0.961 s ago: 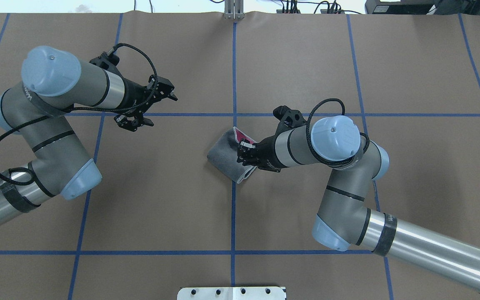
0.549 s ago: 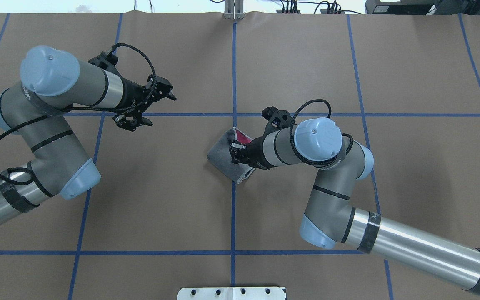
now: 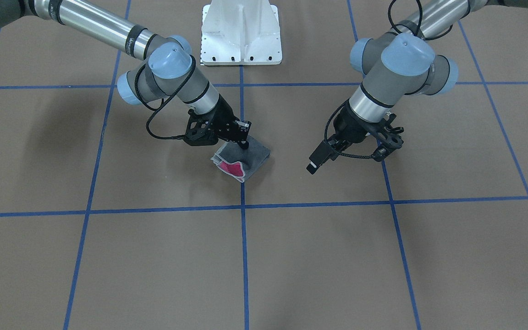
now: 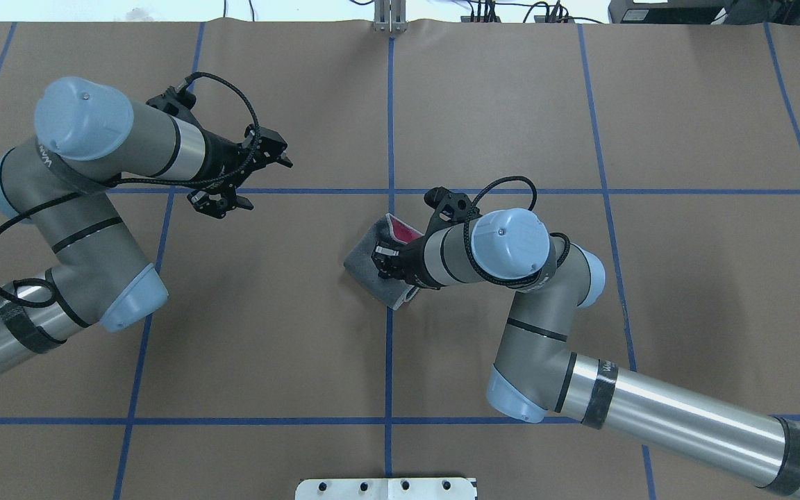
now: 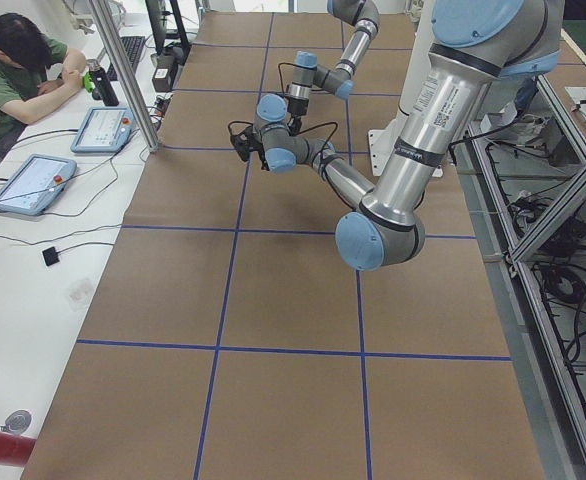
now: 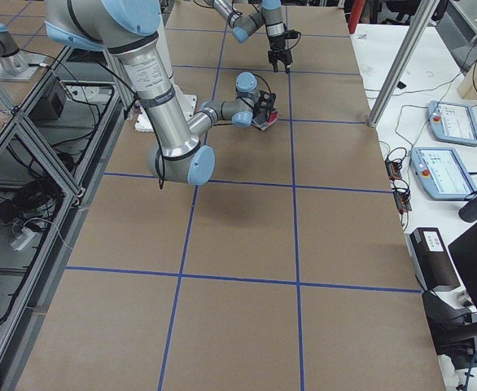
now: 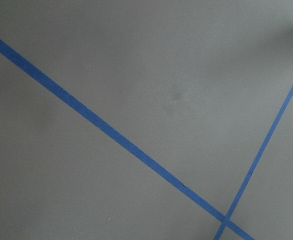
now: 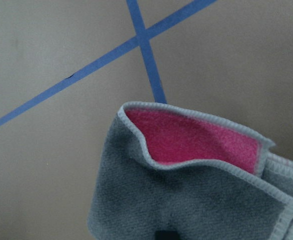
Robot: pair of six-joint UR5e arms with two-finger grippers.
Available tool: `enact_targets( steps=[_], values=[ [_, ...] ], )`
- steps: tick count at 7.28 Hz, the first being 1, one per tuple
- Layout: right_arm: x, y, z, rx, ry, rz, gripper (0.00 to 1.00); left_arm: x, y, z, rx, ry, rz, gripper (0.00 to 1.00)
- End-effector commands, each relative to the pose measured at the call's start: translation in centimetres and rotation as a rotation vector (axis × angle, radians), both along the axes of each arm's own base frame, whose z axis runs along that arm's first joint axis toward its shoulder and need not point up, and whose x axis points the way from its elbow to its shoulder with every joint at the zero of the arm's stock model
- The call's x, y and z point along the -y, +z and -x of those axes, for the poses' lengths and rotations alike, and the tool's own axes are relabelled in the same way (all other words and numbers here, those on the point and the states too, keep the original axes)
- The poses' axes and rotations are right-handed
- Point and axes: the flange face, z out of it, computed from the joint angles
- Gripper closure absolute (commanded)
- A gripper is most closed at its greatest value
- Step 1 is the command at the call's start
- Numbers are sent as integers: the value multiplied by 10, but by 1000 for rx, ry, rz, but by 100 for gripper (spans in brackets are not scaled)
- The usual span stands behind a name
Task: Fold towel twice with both arms
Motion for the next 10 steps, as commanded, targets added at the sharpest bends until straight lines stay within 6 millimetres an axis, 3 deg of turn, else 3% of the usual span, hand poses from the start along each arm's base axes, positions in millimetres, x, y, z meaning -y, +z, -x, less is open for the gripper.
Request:
enact_targets(
  steps=[1, 5, 8, 10],
  values=[
    [-7, -7, 6, 10, -5, 1, 100, 0, 0, -1, 0, 1, 0, 1],
    [-16, -11, 13, 17, -20, 1, 100, 1, -1, 1, -1, -2, -1, 1],
    [9, -27, -2, 37, 18, -24, 100, 0, -1, 1, -1, -1, -1, 1],
    [22, -36, 14, 26, 24, -19, 100, 1, -1, 2, -3, -2, -2, 1]
  ],
)
